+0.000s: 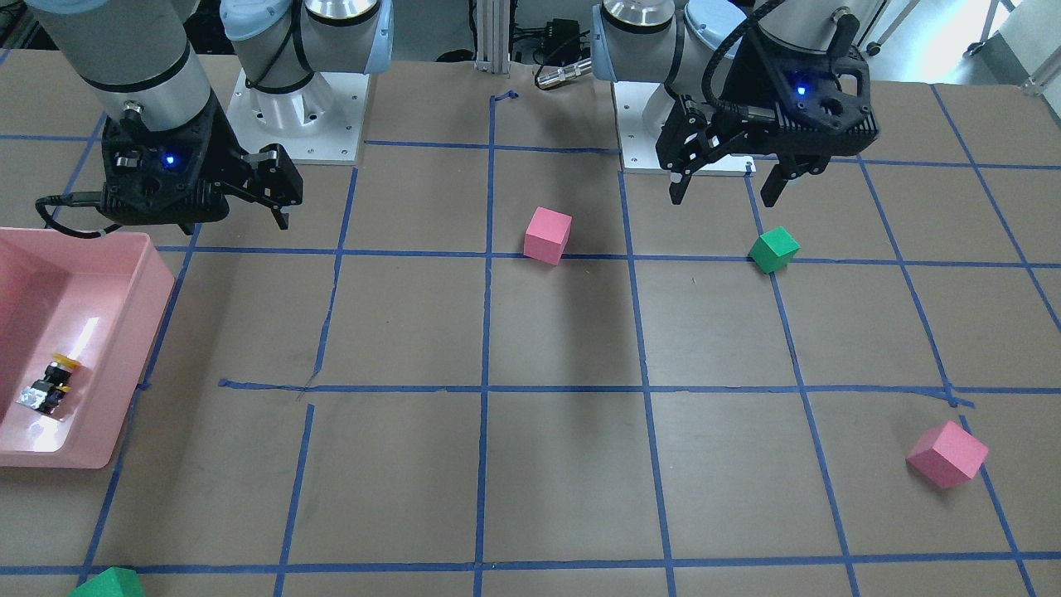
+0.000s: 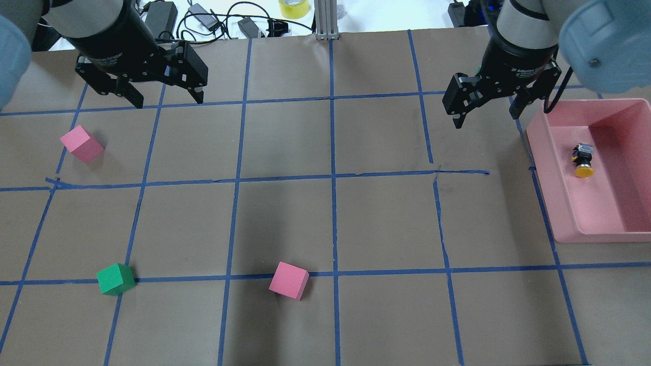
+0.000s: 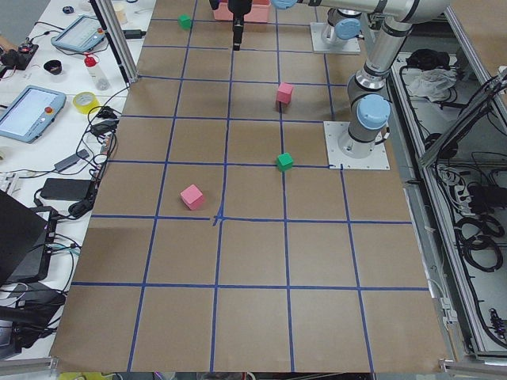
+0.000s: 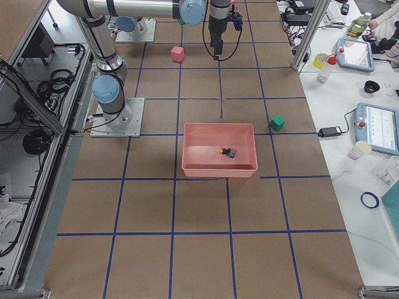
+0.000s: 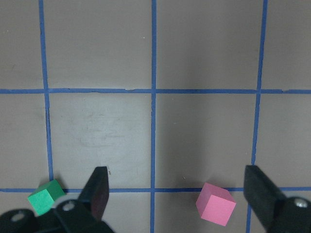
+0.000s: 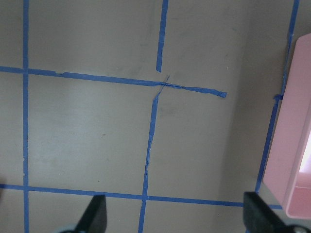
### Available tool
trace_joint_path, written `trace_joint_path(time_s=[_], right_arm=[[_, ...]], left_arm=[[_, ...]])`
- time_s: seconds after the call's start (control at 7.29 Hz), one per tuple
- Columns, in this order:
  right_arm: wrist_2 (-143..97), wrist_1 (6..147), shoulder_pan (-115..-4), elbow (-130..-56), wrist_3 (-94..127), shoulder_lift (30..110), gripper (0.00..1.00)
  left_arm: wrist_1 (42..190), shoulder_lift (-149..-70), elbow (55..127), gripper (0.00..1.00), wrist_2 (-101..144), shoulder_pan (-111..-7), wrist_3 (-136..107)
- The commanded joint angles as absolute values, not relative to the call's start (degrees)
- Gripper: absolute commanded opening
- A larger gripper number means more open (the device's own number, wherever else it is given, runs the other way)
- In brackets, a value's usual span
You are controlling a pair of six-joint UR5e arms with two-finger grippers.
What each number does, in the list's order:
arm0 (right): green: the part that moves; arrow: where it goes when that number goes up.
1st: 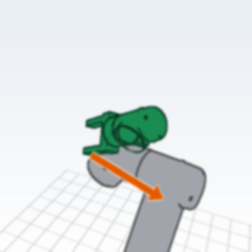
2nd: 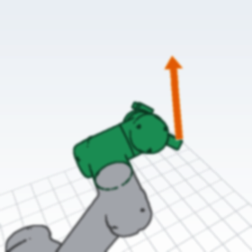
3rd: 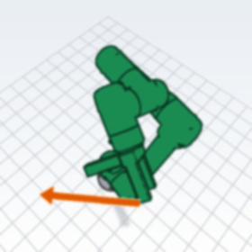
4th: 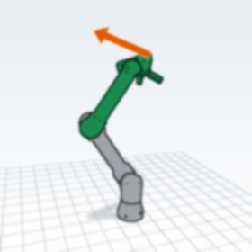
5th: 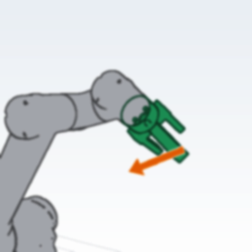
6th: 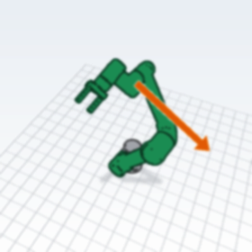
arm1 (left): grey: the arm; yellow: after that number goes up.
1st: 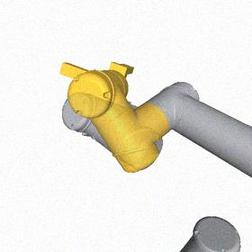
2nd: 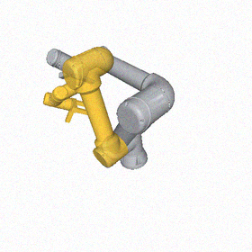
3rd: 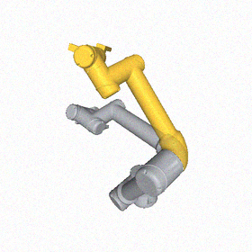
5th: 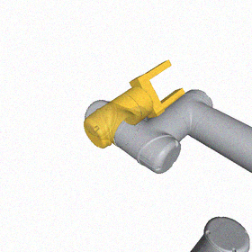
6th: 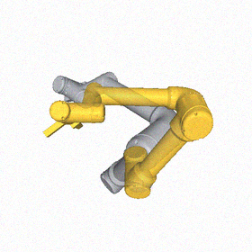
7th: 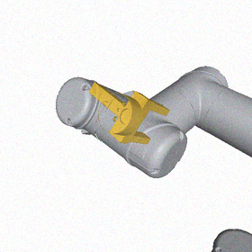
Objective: Align button upright
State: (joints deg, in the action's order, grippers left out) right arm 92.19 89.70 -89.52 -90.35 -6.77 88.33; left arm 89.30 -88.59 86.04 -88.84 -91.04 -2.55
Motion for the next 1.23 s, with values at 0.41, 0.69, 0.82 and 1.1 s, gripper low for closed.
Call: trace_joint_path(time_s=[0.41,0.69,0.82,1.1], right_arm=[[91.4,89.2,-89.6,-89.9,-6.6,89.3,1.0],[91.5,89.2,-89.6,-90.3,-4.9,89.3,1.0],[91.1,89.1,-89.8,-90.1,-4.0,89.3,1.0],[88.3,89.2,-89.9,-90.0,-2.6,89.3,1.0]], left_arm=[[89.3,-88.5,86.0,1.0,-88.9,-91.0,-2.5],[89.3,-88.5,86.0,1.0,-88.9,-91.0,-2.5],[89.3,-88.5,86.0,1.0,-88.8,-91.0,-2.5],[89.3,-88.5,86.0,1.0,-88.9,-91.0,-2.5]])
